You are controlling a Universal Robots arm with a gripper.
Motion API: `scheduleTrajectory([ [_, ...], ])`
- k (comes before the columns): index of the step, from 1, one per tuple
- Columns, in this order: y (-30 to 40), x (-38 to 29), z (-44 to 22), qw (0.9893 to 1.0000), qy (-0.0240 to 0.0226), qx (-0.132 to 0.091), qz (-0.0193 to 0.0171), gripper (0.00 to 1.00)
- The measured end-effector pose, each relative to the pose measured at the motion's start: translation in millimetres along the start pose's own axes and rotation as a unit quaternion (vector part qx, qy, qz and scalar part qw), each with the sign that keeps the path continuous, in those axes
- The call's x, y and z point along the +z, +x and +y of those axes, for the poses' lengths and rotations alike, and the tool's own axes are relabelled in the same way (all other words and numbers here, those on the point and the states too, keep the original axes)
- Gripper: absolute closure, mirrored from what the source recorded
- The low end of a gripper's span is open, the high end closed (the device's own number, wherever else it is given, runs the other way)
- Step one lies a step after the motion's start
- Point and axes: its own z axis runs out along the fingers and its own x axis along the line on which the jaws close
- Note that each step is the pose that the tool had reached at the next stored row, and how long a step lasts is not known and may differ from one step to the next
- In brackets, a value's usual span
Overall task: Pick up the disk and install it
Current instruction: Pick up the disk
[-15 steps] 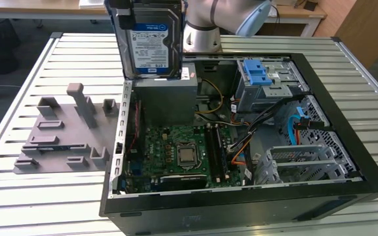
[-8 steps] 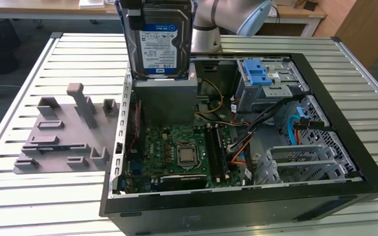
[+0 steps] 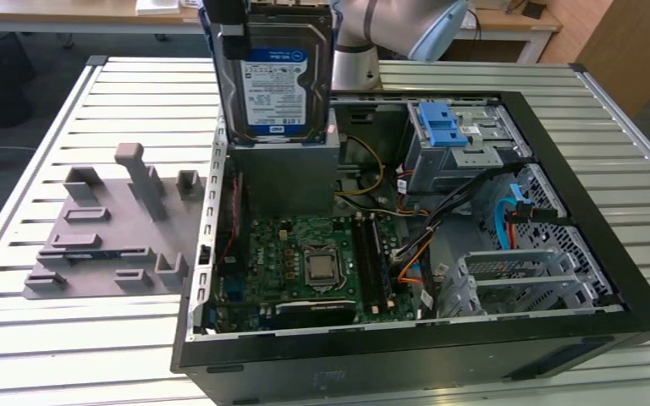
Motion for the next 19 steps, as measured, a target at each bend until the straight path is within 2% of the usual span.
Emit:
scheduleTrajectory([
  [3, 4.9, 0.3, -0.9, 1.0, 0.0, 0.0, 0.0, 0.64],
  [5, 6.8, 0.5, -4.0, 1.0, 0.0001, 0.0, -0.0001, 0.64],
  [13, 8.6, 0.6, -27.8, 1.0, 0.0, 0.0, 0.0, 0.64],
  [19, 8.6, 0.7, -29.9, 1.0, 0.0, 0.0, 0.0, 0.64],
])
